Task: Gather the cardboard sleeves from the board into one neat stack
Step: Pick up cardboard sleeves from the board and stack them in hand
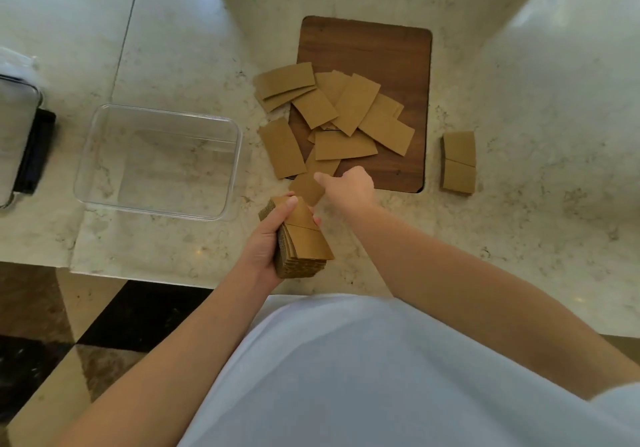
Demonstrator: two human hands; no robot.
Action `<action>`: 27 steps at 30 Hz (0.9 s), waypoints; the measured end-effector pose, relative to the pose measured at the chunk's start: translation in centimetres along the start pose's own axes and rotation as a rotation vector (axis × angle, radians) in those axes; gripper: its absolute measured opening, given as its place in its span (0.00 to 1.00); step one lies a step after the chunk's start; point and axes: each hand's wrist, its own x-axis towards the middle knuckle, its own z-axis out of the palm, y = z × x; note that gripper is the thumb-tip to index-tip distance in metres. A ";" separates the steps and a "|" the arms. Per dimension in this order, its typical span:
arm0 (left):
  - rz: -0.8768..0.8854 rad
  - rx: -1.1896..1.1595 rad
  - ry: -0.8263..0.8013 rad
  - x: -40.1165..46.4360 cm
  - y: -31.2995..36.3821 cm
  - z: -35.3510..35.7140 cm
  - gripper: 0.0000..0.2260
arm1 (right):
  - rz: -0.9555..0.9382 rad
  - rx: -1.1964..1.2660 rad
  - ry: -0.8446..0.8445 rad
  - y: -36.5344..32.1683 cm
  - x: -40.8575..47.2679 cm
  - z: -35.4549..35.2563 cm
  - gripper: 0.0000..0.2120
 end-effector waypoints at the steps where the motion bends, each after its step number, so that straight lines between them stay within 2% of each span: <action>1: 0.000 0.009 0.011 0.0 0.2 -0.1 0.18 | 0.032 0.029 0.045 -0.4 0.2 0.7 0.32; 4: 0.002 0.036 0.042 0.1 1.2 -0.8 0.12 | 0.053 -0.031 0.157 -1.4 0.4 2.5 0.36; 8: -0.008 0.083 0.047 0.0 2.5 -1.7 0.16 | 0.105 -0.113 0.233 -1.9 0.1 3.9 0.34; 11: -0.008 0.102 0.049 0.1 3.3 -1.9 0.23 | 0.141 -0.068 0.250 -2.3 0.1 4.2 0.32; 14: -0.034 0.098 0.036 0.1 3.5 -2.1 0.22 | 0.157 0.164 0.178 -2.3 0.2 3.7 0.24; 18: -0.068 0.126 -0.006 0.0 2.9 -1.9 0.10 | 0.311 0.426 0.015 -1.6 -0.3 1.9 0.16; 20: -0.074 0.112 -0.017 0.0 2.4 -1.7 0.13 | 0.346 0.459 -0.069 -0.9 -0.7 0.8 0.09; 22: -0.081 0.092 -0.016 0.0 2.0 -1.4 0.16 | 0.366 0.456 -0.105 0.1 -1.4 -0.5 0.07; 24: -0.086 0.110 -0.033 0.0 1.7 -1.3 0.11 | 0.338 0.481 -0.099 1.1 -2.5 -1.8 0.06; 27: -0.084 0.151 -0.015 -0.2 1.1 -1.0 0.08 | 0.149 0.571 -0.046 2.7 -4.5 -3.6 0.02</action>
